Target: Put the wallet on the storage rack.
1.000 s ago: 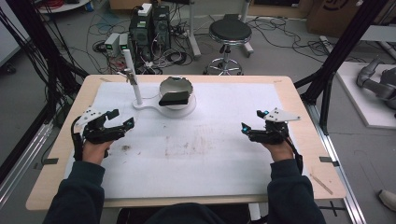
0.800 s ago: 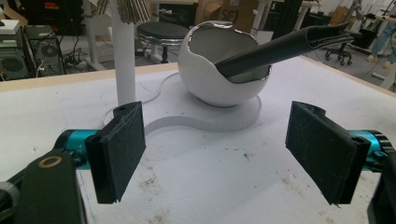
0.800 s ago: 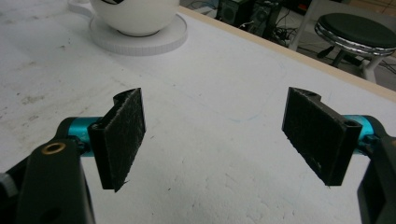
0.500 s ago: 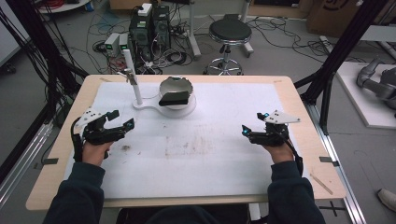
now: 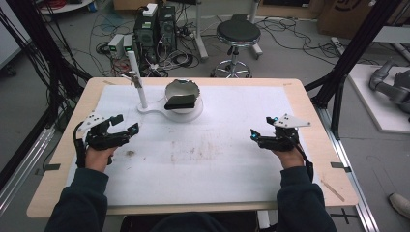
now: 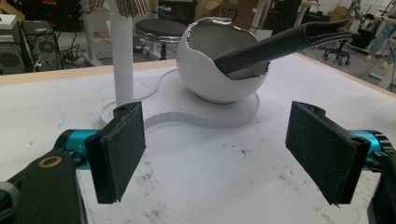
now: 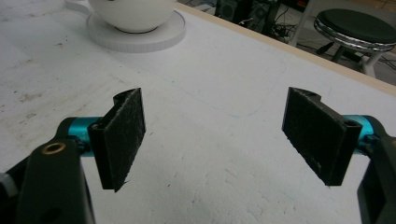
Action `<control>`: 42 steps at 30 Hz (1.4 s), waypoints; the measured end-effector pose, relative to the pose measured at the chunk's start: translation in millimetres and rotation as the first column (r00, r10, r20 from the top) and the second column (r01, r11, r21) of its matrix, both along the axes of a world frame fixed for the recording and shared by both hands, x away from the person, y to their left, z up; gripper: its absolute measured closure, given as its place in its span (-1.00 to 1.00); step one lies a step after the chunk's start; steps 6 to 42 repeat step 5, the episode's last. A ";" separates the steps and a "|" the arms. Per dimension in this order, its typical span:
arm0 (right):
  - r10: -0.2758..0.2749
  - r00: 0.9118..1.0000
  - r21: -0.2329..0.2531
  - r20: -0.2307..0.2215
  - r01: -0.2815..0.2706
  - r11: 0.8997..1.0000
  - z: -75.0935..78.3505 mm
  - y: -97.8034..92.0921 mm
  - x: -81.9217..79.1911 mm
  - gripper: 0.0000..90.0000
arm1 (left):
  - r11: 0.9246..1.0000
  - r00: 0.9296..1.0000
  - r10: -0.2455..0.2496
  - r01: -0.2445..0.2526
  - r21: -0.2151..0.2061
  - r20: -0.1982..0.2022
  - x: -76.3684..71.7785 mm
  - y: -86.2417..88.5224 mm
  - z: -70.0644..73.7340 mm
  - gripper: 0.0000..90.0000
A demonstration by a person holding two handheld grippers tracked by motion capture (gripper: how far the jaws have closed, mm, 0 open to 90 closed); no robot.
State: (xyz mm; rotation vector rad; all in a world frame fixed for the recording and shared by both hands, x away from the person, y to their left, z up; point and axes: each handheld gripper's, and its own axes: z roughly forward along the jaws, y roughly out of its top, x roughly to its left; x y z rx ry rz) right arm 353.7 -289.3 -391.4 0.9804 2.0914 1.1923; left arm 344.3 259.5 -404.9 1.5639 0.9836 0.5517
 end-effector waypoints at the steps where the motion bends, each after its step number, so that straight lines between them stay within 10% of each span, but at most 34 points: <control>1: 0.000 1.000 -0.001 0.000 0.000 1.000 -0.1 -0.4 0.1 -0.52 | 1.000 1.000 0.000 0.000 0.000 -0.001 -0.1 0.0 0.1 -0.56; 42: 0.003 1.000 -0.001 0.002 -0.003 1.000 -0.3 -0.7 0.1 -0.52 | 1.000 1.000 0.001 -0.001 -0.001 -0.002 -0.2 -0.1 0.1 -0.56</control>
